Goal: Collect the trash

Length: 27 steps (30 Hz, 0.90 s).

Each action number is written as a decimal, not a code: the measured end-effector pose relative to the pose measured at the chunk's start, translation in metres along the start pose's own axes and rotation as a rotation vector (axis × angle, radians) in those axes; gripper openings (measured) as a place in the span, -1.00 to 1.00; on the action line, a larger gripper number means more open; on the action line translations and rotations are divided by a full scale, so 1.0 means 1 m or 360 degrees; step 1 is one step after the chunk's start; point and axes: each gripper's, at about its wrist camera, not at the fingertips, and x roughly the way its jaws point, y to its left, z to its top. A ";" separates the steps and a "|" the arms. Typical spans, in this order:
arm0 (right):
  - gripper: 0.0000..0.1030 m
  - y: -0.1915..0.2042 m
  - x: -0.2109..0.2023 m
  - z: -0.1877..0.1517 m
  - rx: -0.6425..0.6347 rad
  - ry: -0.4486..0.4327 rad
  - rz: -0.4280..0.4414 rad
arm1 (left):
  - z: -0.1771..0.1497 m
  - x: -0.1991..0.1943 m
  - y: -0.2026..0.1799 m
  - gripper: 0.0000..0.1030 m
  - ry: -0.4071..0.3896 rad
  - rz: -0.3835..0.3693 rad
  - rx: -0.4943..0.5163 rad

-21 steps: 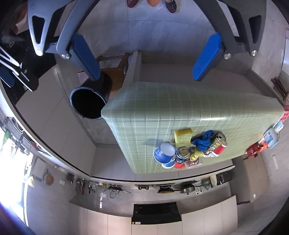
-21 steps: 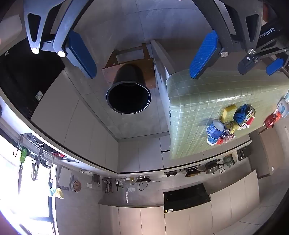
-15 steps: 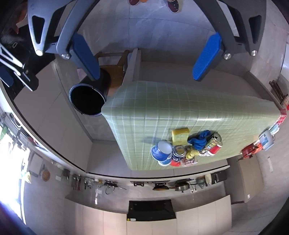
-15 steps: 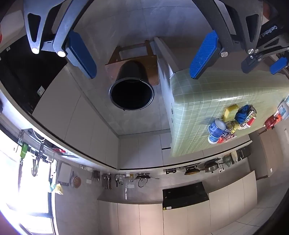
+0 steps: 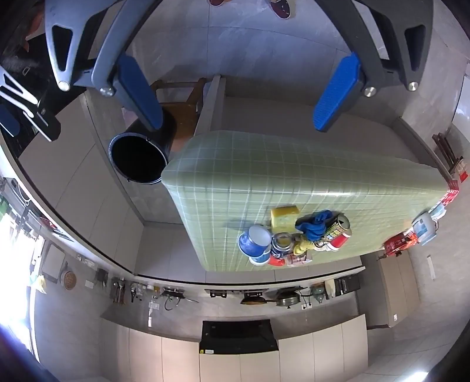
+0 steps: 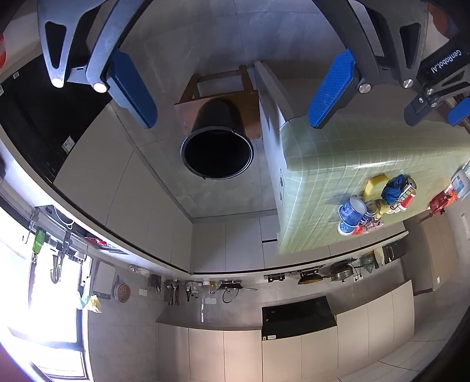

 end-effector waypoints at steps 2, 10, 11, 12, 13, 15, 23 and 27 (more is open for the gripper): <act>1.00 0.000 0.000 -0.001 0.0000 0.0002 -0.0003 | 0.000 0.003 0.005 1.00 -0.0008 0.0002 -0.0001; 1.00 0.003 -0.001 -0.004 0.0005 -0.0014 0.0002 | 0.000 0.000 0.010 1.00 -0.0017 0.0011 -0.0007; 1.00 0.002 -0.002 -0.003 0.0002 -0.0012 0.0002 | 0.000 0.000 0.010 1.00 -0.0017 0.0014 -0.0007; 1.00 0.003 -0.003 -0.003 -0.0001 -0.0009 0.0002 | 0.000 0.000 0.010 1.00 -0.0016 0.0016 -0.0008; 1.00 0.004 -0.002 -0.004 -0.0002 -0.0007 0.0000 | 0.000 0.000 0.011 1.00 -0.0015 0.0017 -0.0008; 1.00 0.004 -0.003 -0.004 -0.0001 -0.0004 0.0000 | 0.001 0.001 0.011 1.00 -0.0012 0.0014 -0.0009; 1.00 0.004 -0.004 0.000 -0.0007 0.0003 -0.0002 | 0.002 0.001 0.012 1.00 -0.0019 0.0018 0.0003; 1.00 0.005 -0.004 0.001 -0.0006 0.0003 0.0002 | 0.005 0.002 0.014 1.00 -0.0015 0.0020 0.0001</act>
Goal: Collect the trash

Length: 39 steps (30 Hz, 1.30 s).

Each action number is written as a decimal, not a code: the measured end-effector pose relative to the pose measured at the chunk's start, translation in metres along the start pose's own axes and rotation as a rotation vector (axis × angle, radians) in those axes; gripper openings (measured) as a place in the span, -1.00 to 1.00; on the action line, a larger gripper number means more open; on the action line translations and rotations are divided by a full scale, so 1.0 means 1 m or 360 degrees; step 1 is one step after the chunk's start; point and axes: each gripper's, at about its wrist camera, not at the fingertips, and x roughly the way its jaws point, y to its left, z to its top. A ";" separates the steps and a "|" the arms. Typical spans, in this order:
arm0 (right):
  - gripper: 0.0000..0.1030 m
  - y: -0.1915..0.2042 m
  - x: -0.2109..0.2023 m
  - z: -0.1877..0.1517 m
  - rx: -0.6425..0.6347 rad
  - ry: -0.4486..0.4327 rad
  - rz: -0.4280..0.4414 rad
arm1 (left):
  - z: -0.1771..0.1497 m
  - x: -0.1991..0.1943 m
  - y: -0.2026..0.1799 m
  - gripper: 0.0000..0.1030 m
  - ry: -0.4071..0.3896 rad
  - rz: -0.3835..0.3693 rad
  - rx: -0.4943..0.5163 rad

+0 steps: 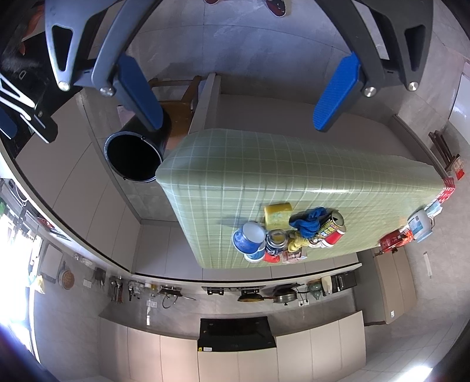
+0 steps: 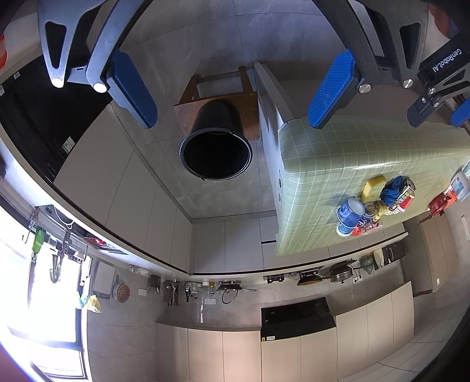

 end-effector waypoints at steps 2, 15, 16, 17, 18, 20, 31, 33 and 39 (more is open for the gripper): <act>1.00 -0.001 0.001 0.000 0.0001 0.0000 0.0000 | -0.004 -0.001 -0.002 1.00 0.0000 -0.0003 -0.0001; 1.00 0.003 0.004 0.005 -0.0013 0.0010 0.0007 | -0.002 0.002 0.002 1.00 0.0007 0.0009 -0.0006; 1.00 0.003 0.004 0.005 -0.0015 0.0010 0.0006 | -0.002 0.002 0.002 1.00 0.0007 0.0009 -0.0006; 1.00 0.002 0.004 0.005 -0.0015 0.0010 0.0006 | -0.001 0.002 0.003 1.00 0.0007 0.0011 -0.0004; 1.00 0.002 0.004 0.005 -0.0015 0.0010 0.0007 | -0.001 0.002 0.003 1.00 0.0007 0.0009 -0.0005; 1.00 0.002 0.004 0.005 -0.0014 0.0010 0.0005 | -0.002 0.002 0.003 1.00 0.0010 0.0009 -0.0006; 1.00 0.003 0.007 0.007 -0.0017 0.0016 0.0003 | -0.002 0.003 0.004 1.00 0.0011 0.0011 -0.0003; 1.00 0.003 0.007 0.006 -0.0013 0.0019 0.0006 | -0.002 0.003 0.004 1.00 0.0011 0.0012 -0.0005; 1.00 0.006 0.010 0.007 -0.0016 0.0022 0.0008 | -0.001 0.005 0.006 1.00 0.0016 0.0014 -0.0011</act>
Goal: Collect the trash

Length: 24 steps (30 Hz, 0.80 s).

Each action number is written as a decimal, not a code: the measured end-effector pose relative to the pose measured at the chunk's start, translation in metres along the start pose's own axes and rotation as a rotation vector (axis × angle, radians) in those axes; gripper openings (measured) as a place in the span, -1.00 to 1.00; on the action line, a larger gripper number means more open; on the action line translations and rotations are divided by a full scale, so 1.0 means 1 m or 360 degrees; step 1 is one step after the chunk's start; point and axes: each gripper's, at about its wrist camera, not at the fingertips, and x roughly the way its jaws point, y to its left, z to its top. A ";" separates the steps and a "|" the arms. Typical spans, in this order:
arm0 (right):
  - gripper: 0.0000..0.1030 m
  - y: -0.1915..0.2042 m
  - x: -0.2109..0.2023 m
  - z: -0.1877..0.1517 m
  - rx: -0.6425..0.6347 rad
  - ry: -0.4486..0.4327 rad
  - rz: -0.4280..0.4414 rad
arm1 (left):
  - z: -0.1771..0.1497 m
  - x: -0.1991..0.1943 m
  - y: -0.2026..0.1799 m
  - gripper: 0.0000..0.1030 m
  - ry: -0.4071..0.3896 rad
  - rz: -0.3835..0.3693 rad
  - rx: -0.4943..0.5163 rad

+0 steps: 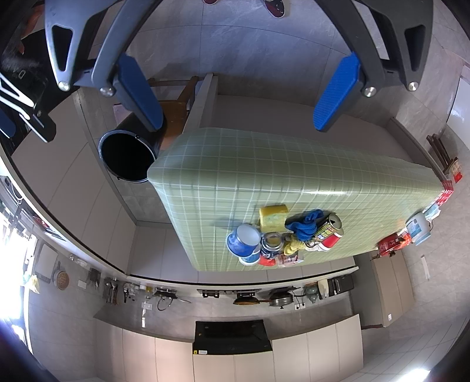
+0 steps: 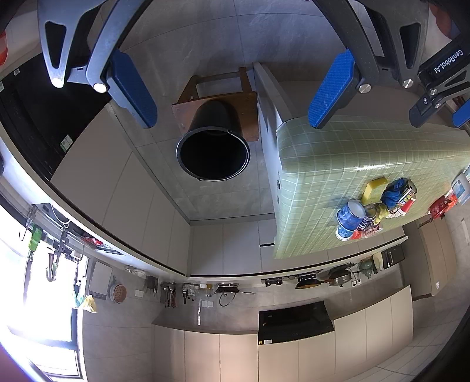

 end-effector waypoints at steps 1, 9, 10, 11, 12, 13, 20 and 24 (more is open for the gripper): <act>1.00 0.001 0.002 0.000 -0.0001 0.0001 0.0001 | 0.000 0.000 0.001 1.00 0.0001 0.0001 -0.0001; 1.00 0.005 0.005 0.000 0.0001 0.0005 0.0005 | 0.001 0.007 0.008 1.00 0.0012 0.0007 -0.0003; 1.00 0.005 0.005 0.000 0.0003 0.0007 0.0008 | 0.001 0.007 0.007 1.00 0.0011 0.0009 -0.0004; 1.00 0.005 0.005 0.000 0.0003 0.0007 0.0009 | 0.001 0.008 0.009 1.00 0.0011 0.0011 -0.0004; 1.00 0.006 0.005 0.001 0.0001 0.0006 0.0007 | 0.001 0.008 0.009 1.00 0.0011 0.0011 -0.0004; 1.00 0.007 0.005 0.000 0.0000 0.0007 0.0008 | 0.001 0.009 0.011 1.00 0.0012 0.0012 -0.0005; 1.00 0.023 0.008 0.001 -0.0009 0.0009 0.0024 | 0.004 0.015 0.029 1.00 0.0031 0.0028 -0.0028; 1.00 0.039 0.012 0.003 -0.0015 0.0021 0.0041 | 0.008 0.021 0.047 1.00 0.0040 0.0045 -0.0051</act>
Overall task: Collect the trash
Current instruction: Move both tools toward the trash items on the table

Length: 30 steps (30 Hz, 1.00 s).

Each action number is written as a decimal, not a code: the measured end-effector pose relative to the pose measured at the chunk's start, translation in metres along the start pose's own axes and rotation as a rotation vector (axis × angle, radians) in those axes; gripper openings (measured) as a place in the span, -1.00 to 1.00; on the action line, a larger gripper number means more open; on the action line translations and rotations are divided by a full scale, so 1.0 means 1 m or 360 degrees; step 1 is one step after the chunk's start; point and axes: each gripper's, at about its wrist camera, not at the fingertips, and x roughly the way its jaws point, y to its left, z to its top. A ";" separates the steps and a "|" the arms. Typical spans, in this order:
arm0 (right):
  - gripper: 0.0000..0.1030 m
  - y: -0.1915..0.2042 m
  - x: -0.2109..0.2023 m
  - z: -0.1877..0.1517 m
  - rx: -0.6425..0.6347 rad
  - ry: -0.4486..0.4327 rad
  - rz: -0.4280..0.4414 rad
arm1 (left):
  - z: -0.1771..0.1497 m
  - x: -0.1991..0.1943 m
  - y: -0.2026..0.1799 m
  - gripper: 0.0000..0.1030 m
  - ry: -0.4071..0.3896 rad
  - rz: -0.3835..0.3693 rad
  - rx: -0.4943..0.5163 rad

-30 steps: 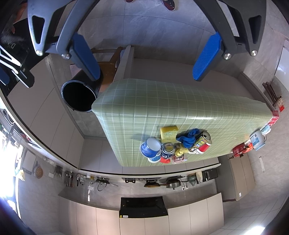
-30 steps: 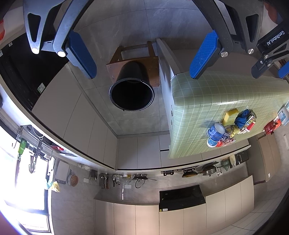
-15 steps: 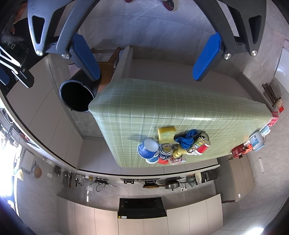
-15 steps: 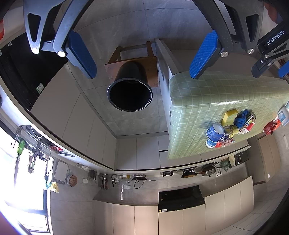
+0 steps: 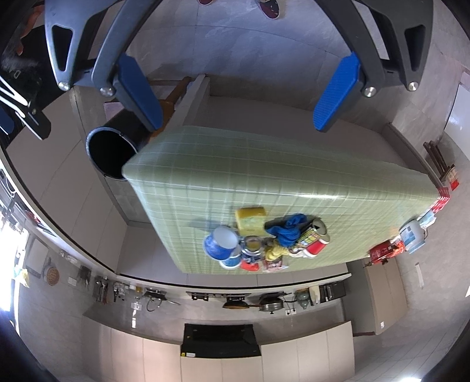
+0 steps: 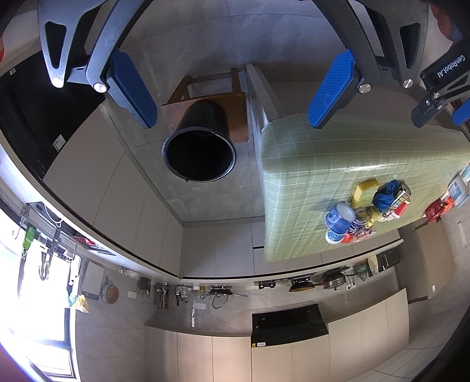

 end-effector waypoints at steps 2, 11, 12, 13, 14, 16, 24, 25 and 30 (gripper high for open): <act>1.00 0.011 0.001 0.001 -0.0007 0.0001 0.0004 | 0.004 0.005 0.014 1.00 -0.0001 0.0013 -0.0012; 1.00 0.083 0.012 0.014 -0.0023 0.0005 0.0020 | 0.027 0.033 0.079 1.00 0.0024 0.0051 -0.0044; 1.00 0.092 0.014 0.015 -0.0023 0.0008 0.0023 | 0.030 0.037 0.088 1.00 0.0025 0.0056 -0.0044; 1.00 0.101 0.016 0.016 -0.0024 0.0009 0.0026 | 0.032 0.041 0.094 1.00 0.0026 0.0059 -0.0043; 1.00 0.111 0.019 0.017 -0.0025 0.0011 0.0028 | 0.035 0.046 0.104 1.00 0.0026 0.0066 -0.0041; 1.00 0.131 0.024 0.019 -0.0025 0.0016 0.0034 | 0.040 0.053 0.118 1.00 0.0031 0.0073 -0.0035; 1.00 0.191 0.045 0.030 -0.0040 0.0045 0.0038 | 0.062 0.086 0.160 1.00 0.0062 0.0070 -0.0017; 1.00 0.196 0.049 0.032 -0.0049 0.0051 0.0037 | 0.066 0.092 0.163 1.00 0.0068 0.0068 -0.0022; 1.00 0.219 0.075 0.052 -0.0092 0.0061 0.0047 | 0.086 0.120 0.171 1.00 0.0097 0.0045 -0.0051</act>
